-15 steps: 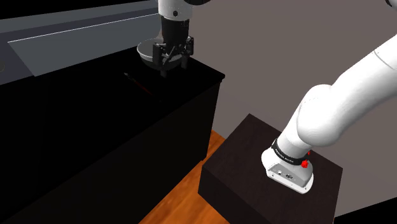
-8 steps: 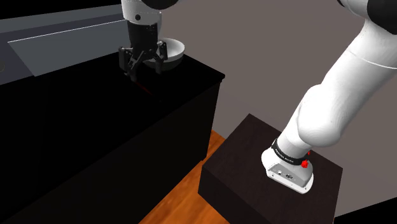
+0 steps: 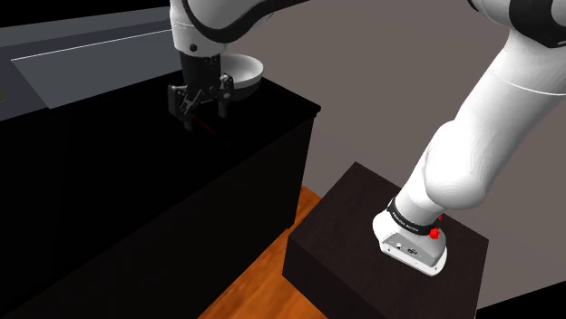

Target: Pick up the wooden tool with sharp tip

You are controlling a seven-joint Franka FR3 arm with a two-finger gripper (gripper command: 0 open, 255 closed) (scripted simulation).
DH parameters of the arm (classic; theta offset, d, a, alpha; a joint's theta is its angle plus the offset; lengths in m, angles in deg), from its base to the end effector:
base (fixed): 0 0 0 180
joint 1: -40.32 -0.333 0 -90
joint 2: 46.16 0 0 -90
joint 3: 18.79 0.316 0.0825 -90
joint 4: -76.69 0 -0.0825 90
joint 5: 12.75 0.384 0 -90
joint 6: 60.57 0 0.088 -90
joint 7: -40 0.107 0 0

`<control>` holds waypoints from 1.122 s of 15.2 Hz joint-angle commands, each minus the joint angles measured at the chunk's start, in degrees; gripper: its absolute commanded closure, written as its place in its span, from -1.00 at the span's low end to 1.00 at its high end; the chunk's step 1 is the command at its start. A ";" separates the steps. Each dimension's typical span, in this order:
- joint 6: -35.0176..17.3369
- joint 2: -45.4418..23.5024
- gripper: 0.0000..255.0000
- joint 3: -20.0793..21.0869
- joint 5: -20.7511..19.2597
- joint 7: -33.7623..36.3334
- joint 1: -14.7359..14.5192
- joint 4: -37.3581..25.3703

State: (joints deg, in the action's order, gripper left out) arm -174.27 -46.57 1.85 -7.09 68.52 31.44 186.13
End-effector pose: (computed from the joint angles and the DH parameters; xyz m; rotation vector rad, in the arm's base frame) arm 0.4923 0.2854 0.4953 -3.0262 0.0292 -0.0202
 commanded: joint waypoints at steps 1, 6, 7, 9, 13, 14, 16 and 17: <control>-0.64 -0.17 -1.00 0.05 -0.05 0.05 -0.05 0.45; -0.64 -0.11 1.00 0.00 -0.02 -0.06 0.00 0.51; -0.63 -0.11 1.00 0.01 -0.02 -0.03 -0.01 0.50; -0.64 -0.11 1.00 0.01 -0.01 -0.03 -0.01 0.51; 0.86 0.10 1.00 0.01 -0.01 0.12 -0.02 -0.80; 1.61 0.20 1.00 0.00 0.00 0.16 -0.01 -1.46; 3.12 0.38 1.00 -0.03 0.02 0.24 0.02 -2.80; 3.88 0.46 1.00 -0.04 0.02 0.29 0.03 -3.48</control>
State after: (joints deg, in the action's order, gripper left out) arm -171.13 -46.23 1.79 -7.08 68.70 31.49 183.26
